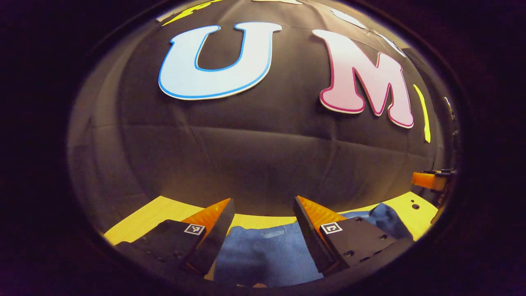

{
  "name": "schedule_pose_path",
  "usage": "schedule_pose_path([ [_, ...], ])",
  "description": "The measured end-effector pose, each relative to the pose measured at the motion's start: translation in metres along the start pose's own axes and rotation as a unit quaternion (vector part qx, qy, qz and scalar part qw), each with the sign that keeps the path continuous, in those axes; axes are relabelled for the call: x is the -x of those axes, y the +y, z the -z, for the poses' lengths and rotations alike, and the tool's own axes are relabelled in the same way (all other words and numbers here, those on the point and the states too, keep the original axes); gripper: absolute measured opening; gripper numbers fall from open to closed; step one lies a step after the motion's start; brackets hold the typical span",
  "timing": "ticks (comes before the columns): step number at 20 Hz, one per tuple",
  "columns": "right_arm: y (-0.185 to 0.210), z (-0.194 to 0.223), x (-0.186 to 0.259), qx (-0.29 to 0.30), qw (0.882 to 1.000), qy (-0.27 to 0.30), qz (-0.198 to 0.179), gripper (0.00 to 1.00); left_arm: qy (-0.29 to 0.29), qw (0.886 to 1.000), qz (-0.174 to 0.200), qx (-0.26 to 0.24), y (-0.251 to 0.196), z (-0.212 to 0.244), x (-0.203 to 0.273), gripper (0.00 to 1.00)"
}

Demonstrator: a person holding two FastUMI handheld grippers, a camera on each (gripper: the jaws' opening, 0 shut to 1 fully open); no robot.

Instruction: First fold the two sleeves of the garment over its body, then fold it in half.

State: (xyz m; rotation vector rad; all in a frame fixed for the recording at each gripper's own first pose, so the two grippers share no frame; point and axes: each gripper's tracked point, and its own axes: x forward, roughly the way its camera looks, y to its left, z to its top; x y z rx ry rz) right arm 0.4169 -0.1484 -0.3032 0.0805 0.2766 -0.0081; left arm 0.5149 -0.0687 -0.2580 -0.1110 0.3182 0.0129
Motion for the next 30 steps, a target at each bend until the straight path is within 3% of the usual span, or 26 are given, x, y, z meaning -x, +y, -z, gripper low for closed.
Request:
schedule_pose_path([
  [1,0.002,-0.01,0.02,0.005,1.0,-0.013,0.005,0.85,-0.006,1.0,0.006,0.001,-0.003,-0.009,0.021,0.85],
  [2,0.005,-0.022,0.04,0.006,1.0,-0.029,0.008,0.95,-0.018,1.0,0.013,0.001,-0.005,-0.019,0.046,0.85],
  [5,0.02,-0.061,0.114,0.004,0.997,-0.081,0.013,0.94,-0.058,0.997,0.044,-0.013,-0.024,-0.043,0.125,0.85],
  [8,0.037,-0.107,0.203,0.013,0.99,-0.139,0.012,0.94,-0.05,0.996,0.065,-0.025,-0.043,-0.042,0.22,0.83],
  [11,0.053,-0.138,0.287,0.027,0.985,-0.172,0.011,0.93,-0.046,0.996,0.062,-0.038,-0.054,-0.049,0.32,0.83],
  [13,0.053,-0.148,0.336,0.045,0.981,-0.185,0.022,0.93,-0.024,0.998,0.05,0.006,-0.064,-0.036,0.395,0.82],
  [16,0.082,-0.155,0.389,0.052,0.983,-0.176,-0.026,0.85,-0.039,0.998,0.037,0.032,-0.065,-0.039,0.476,0.83],
  [17,0.089,-0.154,0.405,0.055,0.983,-0.17,-0.043,0.93,-0.05,0.998,0.027,0.025,-0.06,-0.037,0.493,0.83],
  [18,0.093,-0.158,0.42,0.06,0.982,-0.17,-0.051,0.87,-0.064,0.998,0.022,0.006,-0.059,-0.039,0.507,0.83],
  [20,0.096,-0.16,0.446,0.059,0.982,-0.166,-0.064,0.96,-0.087,0.996,0.0,-0.02,-0.054,-0.045,0.527,0.83],
  [21,0.103,-0.161,0.461,0.055,0.981,-0.169,-0.074,0.92,-0.1,0.995,-0.006,-0.019,-0.054,-0.05,0.534,0.83],
  [23,0.111,-0.154,0.483,0.055,0.98,-0.167,-0.092,0.96,-0.109,0.994,0.004,-0.004,-0.065,-0.055,0.545,0.82],
  [25,0.117,-0.145,0.497,0.065,0.978,-0.164,-0.109,0.92,-0.111,0.994,0.001,0.001,-0.06,-0.059,0.557,0.82],
  [30,0.125,-0.148,0.514,0.034,0.977,-0.166,-0.129,0.92,-0.136,0.991,-0.008,0.003,-0.06,-0.069,0.58,0.82],
])
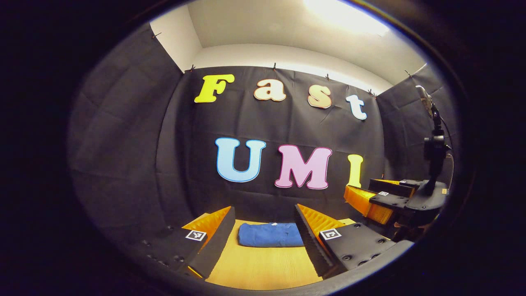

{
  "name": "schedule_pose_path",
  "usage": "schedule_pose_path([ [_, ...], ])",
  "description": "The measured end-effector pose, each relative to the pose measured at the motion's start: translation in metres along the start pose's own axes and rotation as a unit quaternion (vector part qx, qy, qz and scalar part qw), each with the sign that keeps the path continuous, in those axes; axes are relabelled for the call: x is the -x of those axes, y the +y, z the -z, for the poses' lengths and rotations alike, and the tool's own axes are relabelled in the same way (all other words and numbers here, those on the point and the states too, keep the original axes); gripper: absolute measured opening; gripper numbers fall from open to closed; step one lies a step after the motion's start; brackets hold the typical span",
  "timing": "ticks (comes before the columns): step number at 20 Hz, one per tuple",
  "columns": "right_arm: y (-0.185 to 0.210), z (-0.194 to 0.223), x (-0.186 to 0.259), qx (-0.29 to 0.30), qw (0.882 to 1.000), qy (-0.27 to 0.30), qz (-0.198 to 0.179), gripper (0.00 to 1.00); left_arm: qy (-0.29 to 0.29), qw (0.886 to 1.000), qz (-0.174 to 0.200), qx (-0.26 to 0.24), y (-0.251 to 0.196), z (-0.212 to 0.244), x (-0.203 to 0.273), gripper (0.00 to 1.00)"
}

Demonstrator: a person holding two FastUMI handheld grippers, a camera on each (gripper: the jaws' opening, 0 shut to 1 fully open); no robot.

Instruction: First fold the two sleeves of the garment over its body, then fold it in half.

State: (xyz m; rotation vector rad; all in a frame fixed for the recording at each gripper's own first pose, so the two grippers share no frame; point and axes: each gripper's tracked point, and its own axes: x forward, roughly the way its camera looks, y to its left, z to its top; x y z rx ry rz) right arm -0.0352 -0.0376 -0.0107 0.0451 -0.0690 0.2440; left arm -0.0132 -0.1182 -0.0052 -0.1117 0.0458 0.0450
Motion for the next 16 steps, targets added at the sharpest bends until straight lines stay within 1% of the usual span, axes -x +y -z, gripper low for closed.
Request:
schedule_pose_path([
  [3,-0.003,-0.008,0.001,-0.014,1.0,-0.012,0.001,0.92,-0.001,1.0,-0.002,-0.02,-0.003,-0.001,0.006,0.82],
  [4,-0.004,-0.01,0.001,-0.013,1.0,-0.014,0.002,0.96,-0.002,1.0,-0.003,-0.025,-0.003,-0.002,0.008,0.82],
  [5,-0.002,-0.007,0.002,-0.012,1.0,-0.014,0.0,0.96,-0.003,1.0,-0.005,-0.026,-0.004,-0.003,0.01,0.82],
  [7,0.003,-0.003,0.002,-0.011,1.0,-0.007,-0.007,0.96,0.0,1.0,-0.008,-0.015,-0.003,-0.001,0.014,0.82],
  [8,0.006,-0.001,0.002,-0.012,1.0,-0.003,-0.011,0.92,0.001,1.0,-0.01,-0.009,-0.001,-0.001,0.016,0.82],
  [9,0.009,0.0,0.003,-0.013,1.0,-0.001,-0.015,0.92,-0.001,1.0,-0.012,-0.005,0.002,-0.003,0.018,0.82],
  [10,0.012,-0.001,0.004,-0.015,1.0,-0.001,-0.018,0.96,-0.004,1.0,-0.014,-0.003,0.005,-0.005,0.021,0.82],
  [14,0.021,-0.006,0.006,-0.017,0.999,-0.012,-0.025,0.96,-0.007,1.0,-0.023,0.004,0.014,-0.005,0.027,0.83],
  [15,0.023,-0.006,0.006,-0.017,0.999,-0.011,-0.028,0.92,-0.007,1.0,-0.024,0.005,0.014,-0.005,0.028,0.83],
  [16,0.026,-0.007,0.007,-0.016,0.999,-0.01,-0.032,0.91,-0.009,1.0,-0.025,0.007,0.014,-0.005,0.028,0.82],
])
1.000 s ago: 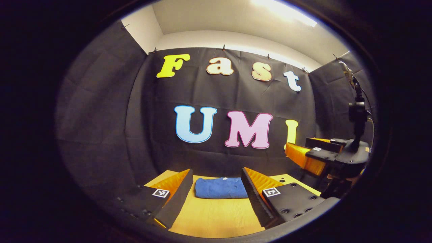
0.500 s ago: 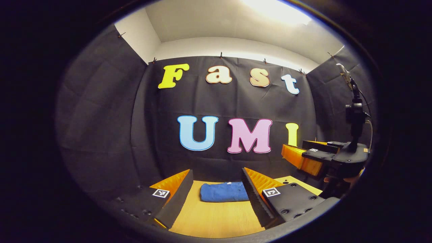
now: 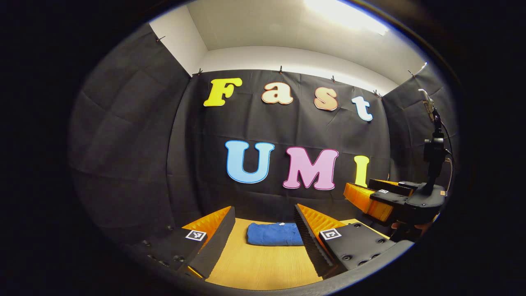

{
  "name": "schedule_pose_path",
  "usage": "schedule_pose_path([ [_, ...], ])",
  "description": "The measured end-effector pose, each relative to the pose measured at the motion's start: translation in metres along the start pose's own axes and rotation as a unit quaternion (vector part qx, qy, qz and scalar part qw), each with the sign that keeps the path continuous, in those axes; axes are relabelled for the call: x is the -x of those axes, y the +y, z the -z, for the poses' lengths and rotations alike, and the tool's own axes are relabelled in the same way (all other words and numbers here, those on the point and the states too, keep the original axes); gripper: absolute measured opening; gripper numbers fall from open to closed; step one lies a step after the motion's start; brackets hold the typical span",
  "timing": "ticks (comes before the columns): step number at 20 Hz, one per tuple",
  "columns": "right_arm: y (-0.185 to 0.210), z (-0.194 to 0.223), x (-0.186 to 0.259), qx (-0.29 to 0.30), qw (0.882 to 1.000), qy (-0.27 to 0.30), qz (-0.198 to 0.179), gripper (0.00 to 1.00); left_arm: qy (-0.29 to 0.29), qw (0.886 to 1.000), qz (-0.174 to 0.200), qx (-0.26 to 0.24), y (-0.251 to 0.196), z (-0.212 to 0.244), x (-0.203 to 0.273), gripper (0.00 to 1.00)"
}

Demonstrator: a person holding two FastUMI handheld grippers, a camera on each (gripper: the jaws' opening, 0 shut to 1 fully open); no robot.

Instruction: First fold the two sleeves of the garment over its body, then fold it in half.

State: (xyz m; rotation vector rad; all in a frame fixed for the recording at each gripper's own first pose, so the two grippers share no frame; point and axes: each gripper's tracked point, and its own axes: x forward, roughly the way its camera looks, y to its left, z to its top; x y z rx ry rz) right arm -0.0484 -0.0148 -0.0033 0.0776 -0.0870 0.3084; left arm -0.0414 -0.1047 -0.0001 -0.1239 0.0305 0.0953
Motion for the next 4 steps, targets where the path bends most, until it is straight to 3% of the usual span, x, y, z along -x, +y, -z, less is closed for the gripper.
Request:
schedule_pose_path([
  [4,0.0043,0.002,-0.0035,0.009,1.0,0.003,-0.003,0.92,0.002,1.0,0.005,0.007,-0.001,0.0024,0.0007,0.82],
])
